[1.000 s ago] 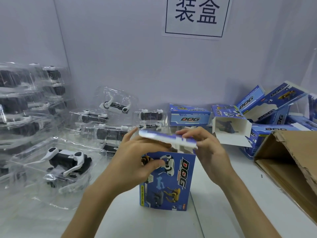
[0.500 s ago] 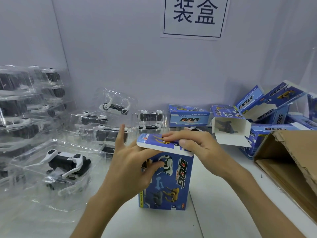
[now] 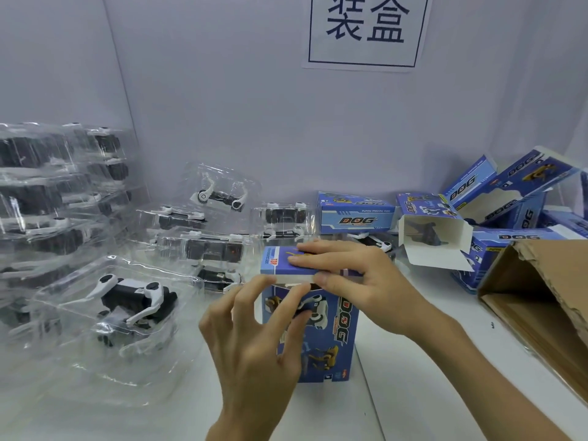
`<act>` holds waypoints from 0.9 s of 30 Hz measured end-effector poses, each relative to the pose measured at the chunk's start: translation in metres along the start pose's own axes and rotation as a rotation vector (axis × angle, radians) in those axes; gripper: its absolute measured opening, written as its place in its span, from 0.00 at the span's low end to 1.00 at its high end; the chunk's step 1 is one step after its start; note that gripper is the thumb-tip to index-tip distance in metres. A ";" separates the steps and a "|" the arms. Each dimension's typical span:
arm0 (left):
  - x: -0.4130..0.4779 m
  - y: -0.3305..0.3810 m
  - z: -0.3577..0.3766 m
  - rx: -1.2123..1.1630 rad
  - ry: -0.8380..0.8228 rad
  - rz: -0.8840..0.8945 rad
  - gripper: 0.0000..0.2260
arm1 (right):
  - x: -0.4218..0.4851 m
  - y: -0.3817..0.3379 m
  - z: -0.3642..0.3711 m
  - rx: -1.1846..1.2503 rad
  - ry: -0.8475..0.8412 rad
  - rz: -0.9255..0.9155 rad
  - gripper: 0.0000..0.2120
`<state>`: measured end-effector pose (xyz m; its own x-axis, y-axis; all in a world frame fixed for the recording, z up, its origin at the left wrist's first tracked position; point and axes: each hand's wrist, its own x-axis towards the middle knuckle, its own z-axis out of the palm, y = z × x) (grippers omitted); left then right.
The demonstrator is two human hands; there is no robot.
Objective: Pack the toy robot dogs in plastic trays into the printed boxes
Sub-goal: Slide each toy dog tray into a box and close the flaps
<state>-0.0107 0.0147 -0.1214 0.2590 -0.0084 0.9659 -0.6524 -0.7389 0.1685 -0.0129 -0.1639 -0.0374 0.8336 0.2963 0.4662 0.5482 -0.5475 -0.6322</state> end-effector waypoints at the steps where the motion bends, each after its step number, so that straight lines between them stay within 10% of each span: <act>1: 0.002 -0.003 0.000 0.010 -0.007 0.018 0.14 | 0.001 0.000 -0.001 0.022 -0.010 0.015 0.16; 20: 0.018 -0.017 -0.001 -0.026 -0.150 0.139 0.13 | 0.000 -0.011 -0.010 -0.390 -0.248 -0.011 0.25; 27: 0.022 -0.015 0.003 -0.065 -0.208 0.142 0.15 | -0.003 -0.001 -0.032 0.002 -0.019 0.016 0.09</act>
<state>0.0068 0.0232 -0.1035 0.2983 -0.2524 0.9205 -0.7354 -0.6756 0.0530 -0.0180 -0.1892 -0.0180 0.8433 0.3026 0.4442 0.5351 -0.5507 -0.6406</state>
